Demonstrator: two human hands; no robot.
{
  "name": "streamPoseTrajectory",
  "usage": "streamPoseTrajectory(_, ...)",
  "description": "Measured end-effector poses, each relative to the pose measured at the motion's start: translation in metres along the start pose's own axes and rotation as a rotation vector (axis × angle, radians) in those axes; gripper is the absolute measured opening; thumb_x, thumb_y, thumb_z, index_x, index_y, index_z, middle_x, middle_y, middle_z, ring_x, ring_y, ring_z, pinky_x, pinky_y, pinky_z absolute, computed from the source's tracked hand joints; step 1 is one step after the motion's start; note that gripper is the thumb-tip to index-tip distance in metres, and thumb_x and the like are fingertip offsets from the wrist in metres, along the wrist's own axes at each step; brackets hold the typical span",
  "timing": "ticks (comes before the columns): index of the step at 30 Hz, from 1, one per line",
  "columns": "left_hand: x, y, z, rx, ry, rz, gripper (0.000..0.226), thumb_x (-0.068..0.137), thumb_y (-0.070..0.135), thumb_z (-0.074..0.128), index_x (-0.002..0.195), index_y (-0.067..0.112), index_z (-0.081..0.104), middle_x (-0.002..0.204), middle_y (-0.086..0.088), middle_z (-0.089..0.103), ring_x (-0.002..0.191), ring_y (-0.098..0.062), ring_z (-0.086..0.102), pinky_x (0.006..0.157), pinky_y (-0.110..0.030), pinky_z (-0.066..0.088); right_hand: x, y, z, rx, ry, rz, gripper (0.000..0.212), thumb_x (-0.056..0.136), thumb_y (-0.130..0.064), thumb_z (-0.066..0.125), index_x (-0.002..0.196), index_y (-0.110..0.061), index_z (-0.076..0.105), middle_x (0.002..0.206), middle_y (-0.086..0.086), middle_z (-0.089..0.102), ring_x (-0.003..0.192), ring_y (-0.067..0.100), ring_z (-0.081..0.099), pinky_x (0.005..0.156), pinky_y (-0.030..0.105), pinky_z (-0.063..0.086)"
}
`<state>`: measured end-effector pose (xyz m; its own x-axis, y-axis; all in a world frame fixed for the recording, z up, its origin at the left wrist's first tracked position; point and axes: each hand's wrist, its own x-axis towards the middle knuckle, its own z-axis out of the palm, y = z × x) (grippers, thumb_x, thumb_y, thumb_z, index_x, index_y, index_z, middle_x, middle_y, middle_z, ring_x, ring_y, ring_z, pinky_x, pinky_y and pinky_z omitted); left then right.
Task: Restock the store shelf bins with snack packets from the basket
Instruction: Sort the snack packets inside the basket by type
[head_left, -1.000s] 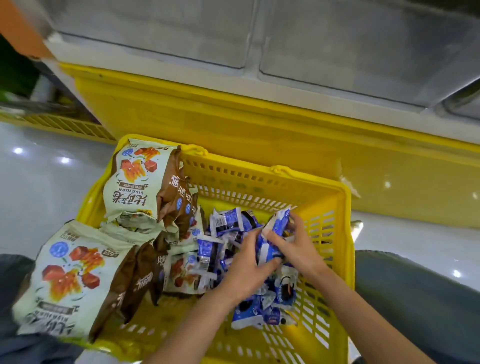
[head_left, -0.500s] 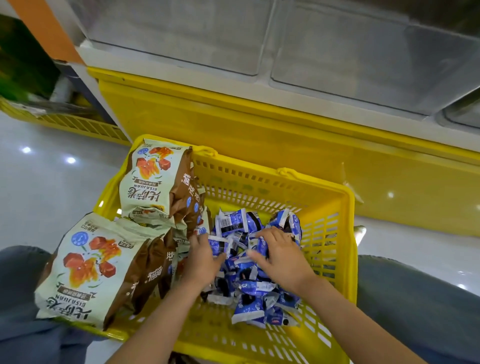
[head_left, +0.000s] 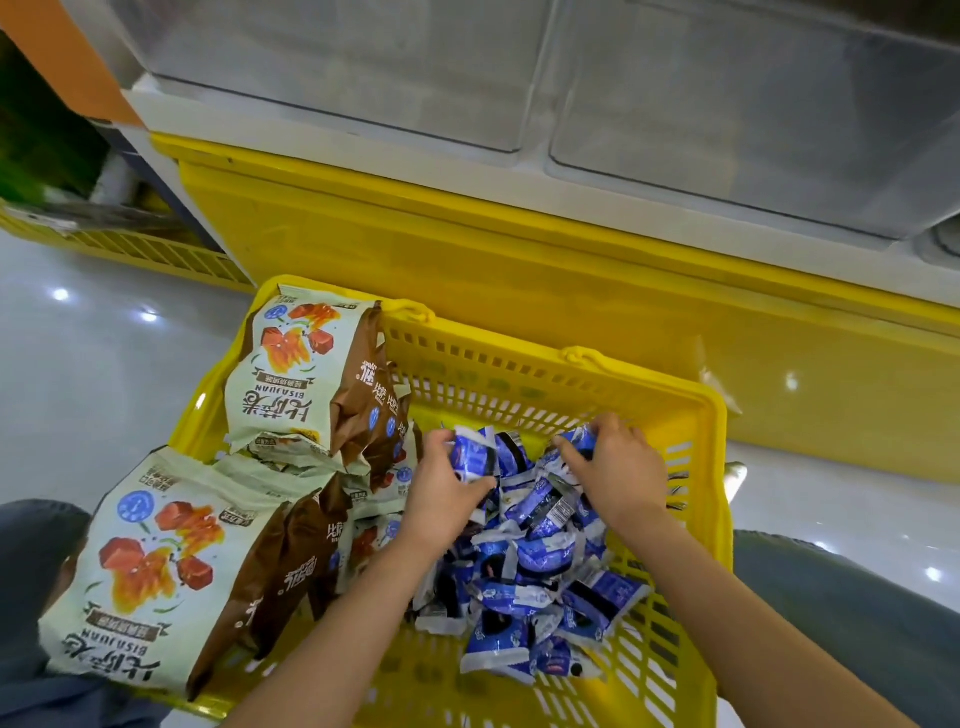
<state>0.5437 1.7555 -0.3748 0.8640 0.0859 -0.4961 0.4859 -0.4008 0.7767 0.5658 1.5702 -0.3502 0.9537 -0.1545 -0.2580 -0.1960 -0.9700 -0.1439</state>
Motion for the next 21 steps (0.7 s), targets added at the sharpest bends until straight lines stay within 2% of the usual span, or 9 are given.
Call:
streamPoseTrajectory(3,0.003,0.020,0.013,0.065,-0.258,0.069,0.055,0.085,0.020,0.066,0.131,0.010,0.038,0.123,-0.004,0.053,0.110,-0.015,0.052,0.087,-0.025,0.042,0.006,0.005,-0.005,-0.149,-0.072,0.032,0.056,0.092,-0.061,0.031,0.121,-0.013,0.044,0.098,0.006,0.065,0.090,0.023,0.063,0.057,0.028,0.039)
streamPoseTrajectory(5,0.002,0.022,0.019,0.180,-0.397,0.127,0.059,0.091,0.029,0.057,0.141,0.013,0.031,0.144,-0.005,0.037,0.130,-0.019,0.037,0.103,-0.029,0.032,0.005,0.007,-0.007,-0.072,-0.109,0.038,0.055,0.095,-0.054,0.032,0.128,-0.011,0.039,0.115,0.009,0.059,0.106,0.025,0.058,0.073,0.034,0.046)
streamPoseTrajectory(6,0.001,0.022,0.017,0.221,-0.378,0.158,0.058,0.093,0.031,0.054,0.142,0.015,0.030,0.146,-0.004,0.033,0.133,-0.019,0.032,0.105,-0.029,0.028,0.001,0.008,-0.009,0.004,-0.101,0.018,0.054,0.095,-0.050,0.034,0.131,-0.010,0.037,0.125,0.009,0.053,0.116,0.025,0.051,0.086,0.034,0.045)
streamPoseTrajectory(8,-0.003,0.016,0.009,0.263,-0.232,0.203,0.050,0.094,0.029,0.052,0.140,0.017,0.035,0.144,-0.002,0.036,0.132,-0.018,0.033,0.104,-0.027,0.027,-0.016,0.006,-0.011,0.128,-0.010,-0.094,0.050,0.096,-0.044,0.039,0.133,-0.011,0.037,0.130,0.006,0.046,0.122,0.021,0.043,0.100,0.031,0.037)
streamPoseTrajectory(10,-0.012,0.002,-0.003,0.296,-0.151,0.199,0.045,0.093,0.028,0.054,0.135,0.019,0.039,0.138,-0.001,0.040,0.127,-0.015,0.039,0.102,-0.025,0.030,-0.039,0.004,-0.008,0.216,0.022,-0.267,0.042,0.095,-0.040,0.044,0.129,-0.016,0.043,0.124,0.000,0.049,0.115,0.014,0.046,0.100,0.028,0.040)
streamPoseTrajectory(12,-0.024,-0.014,-0.012,0.306,-0.304,0.120,0.046,0.090,0.033,0.058,0.131,0.019,0.041,0.135,-0.002,0.044,0.120,-0.013,0.044,0.099,-0.025,0.036,-0.062,0.002,0.001,0.231,-0.182,-0.394,0.047,0.092,-0.046,0.050,0.132,-0.022,0.041,0.127,-0.005,0.049,0.117,0.010,0.046,0.102,0.027,0.040)
streamPoseTrajectory(15,-0.044,-0.029,-0.012,0.304,-0.688,-0.022,0.064,0.083,0.046,0.063,0.135,0.023,0.034,0.140,0.001,0.039,0.121,-0.010,0.041,0.099,-0.025,0.036,-0.080,0.000,0.021,0.087,-0.504,-0.491,0.071,0.086,-0.054,0.055,0.144,-0.024,0.027,0.143,-0.005,0.036,0.133,0.013,0.029,0.110,0.029,0.026)
streamPoseTrajectory(17,-0.050,-0.030,-0.008,0.340,-0.716,-0.041,0.075,0.077,0.051,0.068,0.135,0.022,0.030,0.140,0.001,0.037,0.124,-0.012,0.039,0.100,-0.025,0.035,-0.081,-0.001,0.026,-0.007,-0.524,-0.506,0.072,0.087,-0.050,0.055,0.146,-0.024,0.023,0.145,-0.005,0.032,0.135,0.015,0.026,0.110,0.030,0.026)
streamPoseTrajectory(21,-0.056,-0.030,0.000,0.421,-0.569,-0.062,0.070,0.081,0.046,0.065,0.132,0.014,0.029,0.132,-0.005,0.042,0.117,-0.018,0.046,0.098,-0.033,0.042,-0.073,0.000,0.019,-0.117,-0.520,-0.420,0.057,0.091,-0.041,0.055,0.141,-0.022,0.035,0.139,0.002,0.046,0.129,0.021,0.039,0.102,0.033,0.039)
